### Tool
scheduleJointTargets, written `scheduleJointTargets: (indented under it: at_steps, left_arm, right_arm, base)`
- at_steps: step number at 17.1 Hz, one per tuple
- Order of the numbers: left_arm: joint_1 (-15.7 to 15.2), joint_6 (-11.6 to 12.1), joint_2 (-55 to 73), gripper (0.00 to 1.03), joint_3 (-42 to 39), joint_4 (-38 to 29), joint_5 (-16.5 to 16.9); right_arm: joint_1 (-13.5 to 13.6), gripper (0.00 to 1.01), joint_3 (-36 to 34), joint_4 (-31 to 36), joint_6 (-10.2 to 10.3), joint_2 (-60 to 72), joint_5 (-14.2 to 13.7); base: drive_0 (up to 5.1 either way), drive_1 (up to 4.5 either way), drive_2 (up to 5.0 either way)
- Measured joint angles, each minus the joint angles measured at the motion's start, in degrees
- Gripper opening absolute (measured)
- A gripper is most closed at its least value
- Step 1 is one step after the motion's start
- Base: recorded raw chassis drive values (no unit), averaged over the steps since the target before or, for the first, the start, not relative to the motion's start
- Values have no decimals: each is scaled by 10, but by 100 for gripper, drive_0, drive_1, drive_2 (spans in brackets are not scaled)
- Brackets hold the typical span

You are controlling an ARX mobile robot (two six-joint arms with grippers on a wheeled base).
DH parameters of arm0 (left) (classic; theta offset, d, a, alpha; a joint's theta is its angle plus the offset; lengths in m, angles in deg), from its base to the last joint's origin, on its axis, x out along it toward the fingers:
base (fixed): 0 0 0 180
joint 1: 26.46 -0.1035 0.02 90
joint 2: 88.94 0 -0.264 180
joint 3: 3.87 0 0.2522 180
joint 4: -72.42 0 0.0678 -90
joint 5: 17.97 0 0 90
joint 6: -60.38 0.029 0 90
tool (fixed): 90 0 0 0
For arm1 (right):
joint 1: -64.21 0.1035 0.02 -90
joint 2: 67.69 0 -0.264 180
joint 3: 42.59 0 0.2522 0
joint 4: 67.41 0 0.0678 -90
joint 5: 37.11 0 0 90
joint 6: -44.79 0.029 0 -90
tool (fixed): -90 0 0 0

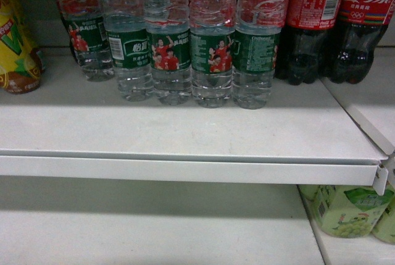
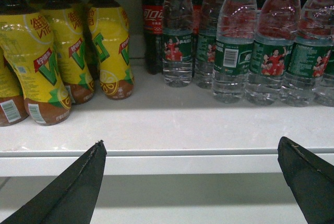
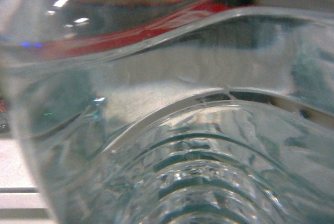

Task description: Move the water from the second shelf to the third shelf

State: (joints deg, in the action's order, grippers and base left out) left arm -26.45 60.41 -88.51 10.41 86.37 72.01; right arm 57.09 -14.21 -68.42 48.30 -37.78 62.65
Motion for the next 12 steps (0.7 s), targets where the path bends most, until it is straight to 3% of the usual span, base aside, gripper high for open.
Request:
scheduleJointTargets:
  at_steps: [4, 12]
  left_arm:
    - [0, 0, 0, 98, 0, 0, 0]
    - [0, 0, 0, 98, 0, 0, 0]
  right_arm:
    - [12, 42, 0, -32, 14, -47, -1]
    - [11, 42, -1, -37, 17, -53, -3]
  base:
    - [0, 0, 0]
    - [0, 0, 0]
